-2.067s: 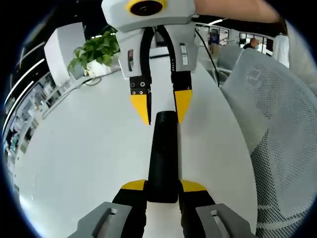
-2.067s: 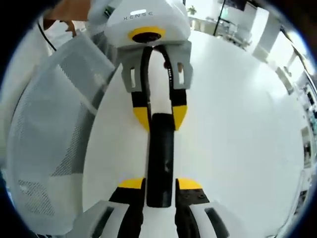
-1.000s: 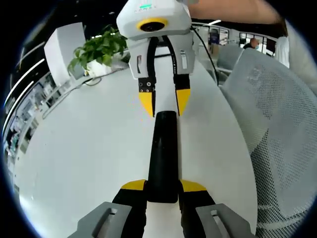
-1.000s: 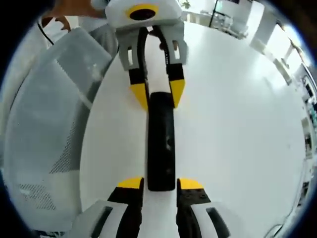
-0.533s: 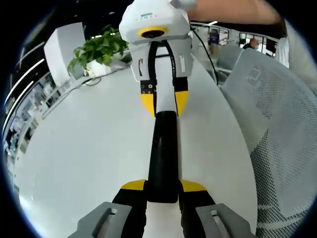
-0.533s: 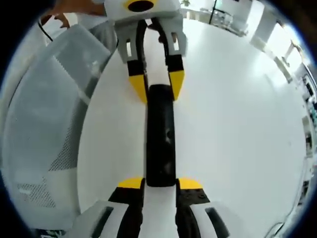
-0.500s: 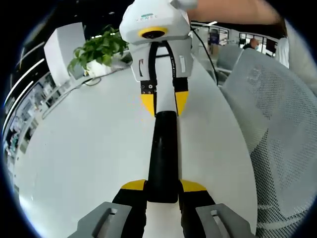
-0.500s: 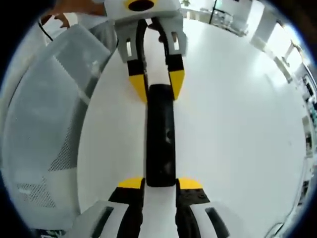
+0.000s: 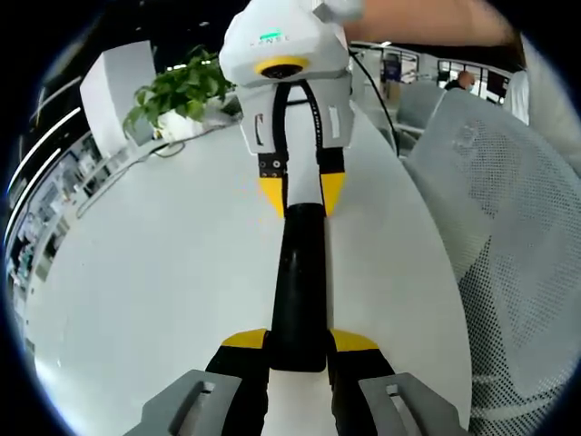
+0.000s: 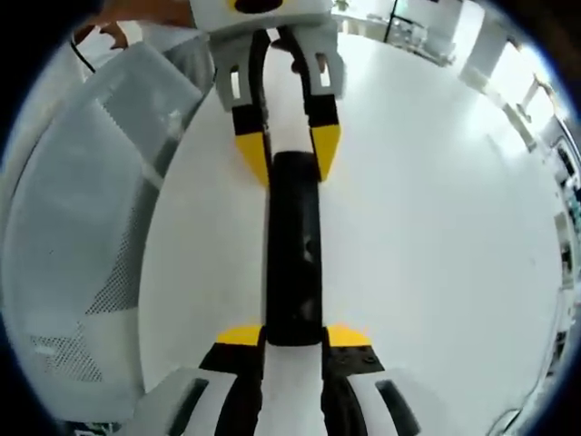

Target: Press the specified remote control buttons in sequence, fully releasing each button before pressing the next.

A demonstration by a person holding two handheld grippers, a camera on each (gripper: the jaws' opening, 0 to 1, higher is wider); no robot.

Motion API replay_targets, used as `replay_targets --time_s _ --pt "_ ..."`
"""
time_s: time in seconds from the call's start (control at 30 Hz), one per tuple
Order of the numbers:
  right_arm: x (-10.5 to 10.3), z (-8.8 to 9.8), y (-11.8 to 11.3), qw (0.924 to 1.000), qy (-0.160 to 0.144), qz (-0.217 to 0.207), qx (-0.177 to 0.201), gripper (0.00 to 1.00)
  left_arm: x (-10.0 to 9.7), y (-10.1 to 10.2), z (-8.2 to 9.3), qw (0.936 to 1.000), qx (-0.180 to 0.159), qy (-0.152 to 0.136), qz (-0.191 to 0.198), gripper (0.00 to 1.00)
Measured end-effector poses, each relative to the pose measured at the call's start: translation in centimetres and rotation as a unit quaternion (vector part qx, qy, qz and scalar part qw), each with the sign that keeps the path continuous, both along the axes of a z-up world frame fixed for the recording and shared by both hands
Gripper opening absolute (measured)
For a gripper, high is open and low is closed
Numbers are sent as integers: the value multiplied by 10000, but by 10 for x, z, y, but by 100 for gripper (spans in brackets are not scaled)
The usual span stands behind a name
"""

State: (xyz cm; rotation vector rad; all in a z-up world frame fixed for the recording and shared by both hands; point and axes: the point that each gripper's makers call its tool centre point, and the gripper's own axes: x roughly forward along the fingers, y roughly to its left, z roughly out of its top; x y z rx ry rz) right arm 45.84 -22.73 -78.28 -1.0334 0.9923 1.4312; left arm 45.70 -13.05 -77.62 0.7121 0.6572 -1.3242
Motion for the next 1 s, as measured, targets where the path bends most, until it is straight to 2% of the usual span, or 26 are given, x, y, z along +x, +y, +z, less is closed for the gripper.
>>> replay_targets --time_s 1.0 --pt "1 -1 1 9999 -106 25 40 19 1 0 0 10000 33 -75 -3 24"
